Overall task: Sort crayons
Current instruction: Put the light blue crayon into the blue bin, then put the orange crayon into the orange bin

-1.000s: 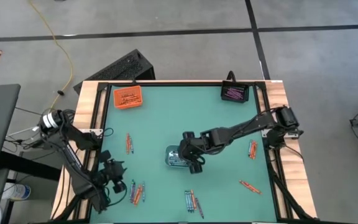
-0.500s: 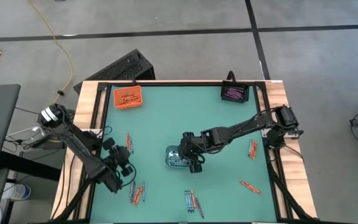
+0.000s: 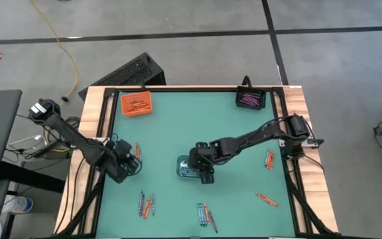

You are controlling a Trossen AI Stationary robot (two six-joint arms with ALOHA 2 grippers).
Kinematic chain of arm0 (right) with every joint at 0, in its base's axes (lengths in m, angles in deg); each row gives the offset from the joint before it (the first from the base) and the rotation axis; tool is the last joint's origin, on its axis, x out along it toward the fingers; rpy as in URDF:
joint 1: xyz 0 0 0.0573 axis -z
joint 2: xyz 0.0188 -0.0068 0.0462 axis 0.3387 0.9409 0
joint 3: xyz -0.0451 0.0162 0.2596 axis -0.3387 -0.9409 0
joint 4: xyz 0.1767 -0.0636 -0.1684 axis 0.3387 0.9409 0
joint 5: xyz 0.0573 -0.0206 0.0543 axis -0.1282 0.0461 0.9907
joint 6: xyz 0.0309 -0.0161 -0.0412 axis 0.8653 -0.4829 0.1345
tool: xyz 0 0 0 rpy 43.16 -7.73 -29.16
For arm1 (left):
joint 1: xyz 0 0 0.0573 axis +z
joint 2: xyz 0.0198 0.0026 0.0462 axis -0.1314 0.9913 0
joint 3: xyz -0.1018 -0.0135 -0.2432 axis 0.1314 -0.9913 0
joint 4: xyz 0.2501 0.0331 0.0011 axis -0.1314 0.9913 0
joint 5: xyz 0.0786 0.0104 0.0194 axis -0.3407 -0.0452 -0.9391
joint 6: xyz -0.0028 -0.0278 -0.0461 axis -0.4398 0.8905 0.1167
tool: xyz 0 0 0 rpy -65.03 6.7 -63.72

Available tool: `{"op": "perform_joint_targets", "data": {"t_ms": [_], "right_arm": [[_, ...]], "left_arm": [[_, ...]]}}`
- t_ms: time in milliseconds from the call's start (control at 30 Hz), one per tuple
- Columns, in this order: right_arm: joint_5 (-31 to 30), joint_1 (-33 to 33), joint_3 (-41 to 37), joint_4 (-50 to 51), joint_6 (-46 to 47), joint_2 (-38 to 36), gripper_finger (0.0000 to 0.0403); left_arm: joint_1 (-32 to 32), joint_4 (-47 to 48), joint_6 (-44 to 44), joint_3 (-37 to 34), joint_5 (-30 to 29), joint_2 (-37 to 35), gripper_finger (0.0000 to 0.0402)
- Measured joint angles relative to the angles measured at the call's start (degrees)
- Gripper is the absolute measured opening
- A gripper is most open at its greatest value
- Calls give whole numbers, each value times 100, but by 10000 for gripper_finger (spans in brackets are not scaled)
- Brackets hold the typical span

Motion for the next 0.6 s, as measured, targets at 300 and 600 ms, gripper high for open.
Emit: {"op": "perform_joint_targets", "data": {"t_ms": [300,600], "right_arm": [[-28,-9,18,-8,-180,-65,123],[-28,-13,25,-16,-300,-65,123]], "left_arm": [[694,-352,-596,-1,548,311,172],[1170,-902,-1286,60,841,721,172]]}}
